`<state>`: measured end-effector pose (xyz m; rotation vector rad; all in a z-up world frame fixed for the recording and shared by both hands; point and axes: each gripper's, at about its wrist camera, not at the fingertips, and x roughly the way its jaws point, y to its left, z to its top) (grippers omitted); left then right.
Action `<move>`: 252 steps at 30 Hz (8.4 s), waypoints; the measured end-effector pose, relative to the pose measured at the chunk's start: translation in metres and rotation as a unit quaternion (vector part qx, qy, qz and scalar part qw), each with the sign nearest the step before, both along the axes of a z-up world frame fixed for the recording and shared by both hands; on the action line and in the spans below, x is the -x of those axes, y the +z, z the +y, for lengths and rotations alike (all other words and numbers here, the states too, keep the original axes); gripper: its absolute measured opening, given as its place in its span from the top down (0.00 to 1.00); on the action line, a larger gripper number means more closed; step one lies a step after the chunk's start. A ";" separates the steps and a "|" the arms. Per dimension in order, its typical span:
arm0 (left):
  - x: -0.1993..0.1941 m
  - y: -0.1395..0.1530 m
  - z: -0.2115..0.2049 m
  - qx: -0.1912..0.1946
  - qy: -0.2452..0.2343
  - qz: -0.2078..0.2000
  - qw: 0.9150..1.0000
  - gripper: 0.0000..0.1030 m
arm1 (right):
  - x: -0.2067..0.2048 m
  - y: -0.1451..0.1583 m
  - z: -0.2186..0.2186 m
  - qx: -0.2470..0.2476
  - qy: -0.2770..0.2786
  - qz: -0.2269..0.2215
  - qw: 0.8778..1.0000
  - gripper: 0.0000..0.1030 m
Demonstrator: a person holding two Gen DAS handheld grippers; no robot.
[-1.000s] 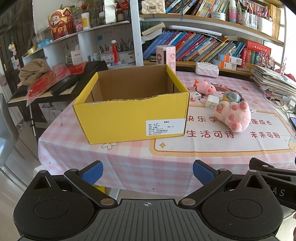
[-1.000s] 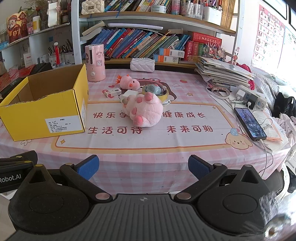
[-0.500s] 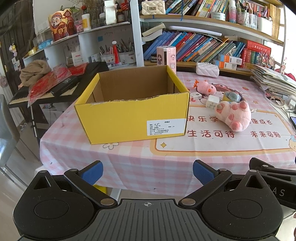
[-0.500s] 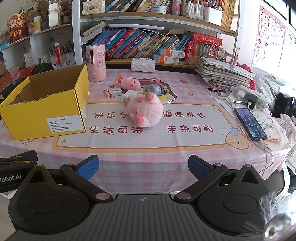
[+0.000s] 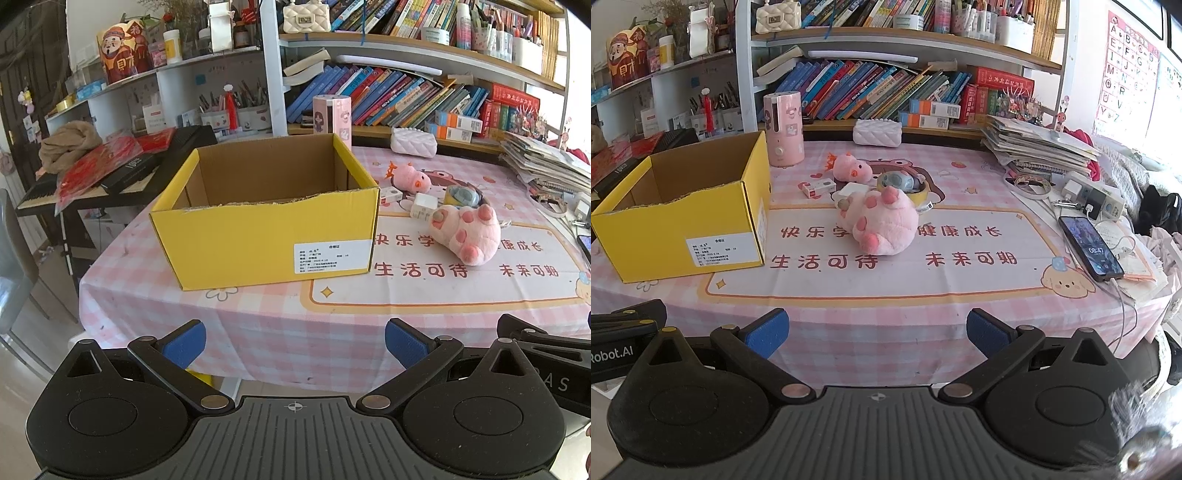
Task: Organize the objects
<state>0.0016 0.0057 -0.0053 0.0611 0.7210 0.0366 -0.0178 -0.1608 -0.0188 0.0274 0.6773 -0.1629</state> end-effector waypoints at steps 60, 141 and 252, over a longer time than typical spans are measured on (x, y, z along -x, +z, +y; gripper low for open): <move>-0.111 -0.018 -0.085 0.041 0.088 0.041 0.994 0.00 | -0.147 -0.015 -0.113 -0.052 0.092 0.026 0.994 0.37; -0.213 -0.045 -0.196 0.027 -0.105 0.041 0.993 0.75 | -0.202 -0.009 -0.207 -0.029 0.081 0.027 0.996 0.44; -0.168 0.026 0.084 0.029 0.055 -0.051 0.997 0.75 | -0.237 0.024 0.128 0.015 0.330 0.000 0.944 0.44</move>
